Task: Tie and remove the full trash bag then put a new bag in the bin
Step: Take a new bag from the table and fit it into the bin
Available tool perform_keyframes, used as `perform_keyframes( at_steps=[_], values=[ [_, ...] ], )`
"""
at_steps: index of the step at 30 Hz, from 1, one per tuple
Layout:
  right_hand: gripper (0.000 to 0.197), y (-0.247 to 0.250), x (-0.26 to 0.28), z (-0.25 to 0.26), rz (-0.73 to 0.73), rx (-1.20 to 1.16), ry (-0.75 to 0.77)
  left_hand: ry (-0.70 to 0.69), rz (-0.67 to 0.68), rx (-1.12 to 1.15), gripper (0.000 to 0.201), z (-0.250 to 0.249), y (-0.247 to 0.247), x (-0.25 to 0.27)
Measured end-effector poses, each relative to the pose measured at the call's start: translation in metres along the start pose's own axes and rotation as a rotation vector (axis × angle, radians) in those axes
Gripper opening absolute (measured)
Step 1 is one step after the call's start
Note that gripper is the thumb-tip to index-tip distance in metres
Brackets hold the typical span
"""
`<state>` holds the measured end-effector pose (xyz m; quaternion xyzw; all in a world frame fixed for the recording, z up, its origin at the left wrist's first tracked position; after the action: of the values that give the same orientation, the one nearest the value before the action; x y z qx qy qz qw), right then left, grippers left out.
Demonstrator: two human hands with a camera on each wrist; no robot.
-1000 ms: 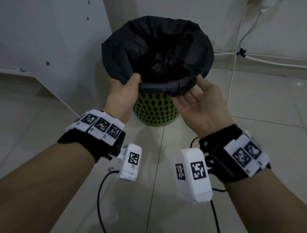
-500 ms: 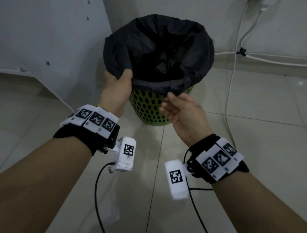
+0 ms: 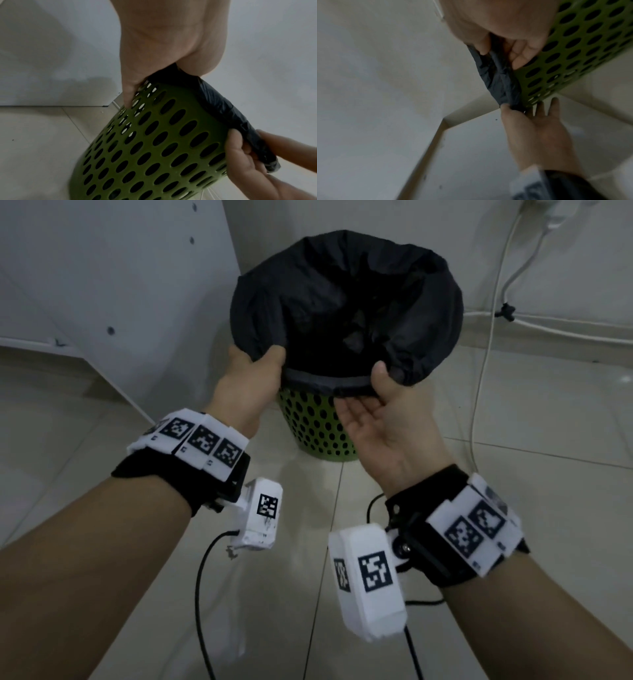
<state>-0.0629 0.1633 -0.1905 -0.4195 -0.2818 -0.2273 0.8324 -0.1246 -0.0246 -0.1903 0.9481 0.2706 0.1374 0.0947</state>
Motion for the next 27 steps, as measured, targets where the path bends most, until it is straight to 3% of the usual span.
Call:
perform_keyframes(
  at_steps=[3,6,9,17,22,27],
  values=[
    [0.024,-0.002,0.004,-0.013,0.057,0.117,-0.022,0.085,-0.05,0.164,0.097,0.012,0.008,-0.01],
    [0.025,0.013,0.0,-0.011,-0.014,0.138,0.056,-0.071,-0.051,0.128,0.06,-0.011,0.008,-0.002],
    [0.037,0.025,-0.005,0.004,-0.036,0.009,0.116,-0.193,-0.034,0.077,0.047,-0.023,0.003,0.004],
    [0.033,0.016,-0.004,0.015,0.009,-0.007,0.082,-0.264,-0.009,0.008,0.045,-0.032,-0.001,0.004],
    [0.036,0.029,-0.008,0.019,0.0,-0.152,0.013,-0.27,-0.033,-0.021,0.046,-0.035,0.001,0.006],
    [0.032,0.039,-0.022,0.024,-0.053,-0.079,0.04,-0.286,-0.047,-0.033,0.05,-0.036,0.0,0.011]
  ],
)
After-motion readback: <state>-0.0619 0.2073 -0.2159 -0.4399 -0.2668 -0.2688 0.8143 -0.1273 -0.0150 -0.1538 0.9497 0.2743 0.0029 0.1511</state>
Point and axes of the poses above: each hand's wrist, its own x-axis away from the middle knuckle, its own y-axis out of the back of the hand, z = x × y, the point moved 10 cm from there along -x, towards the middle knuckle, and after that the axes turned 15 degrees about -z, right-handed, at the moved point
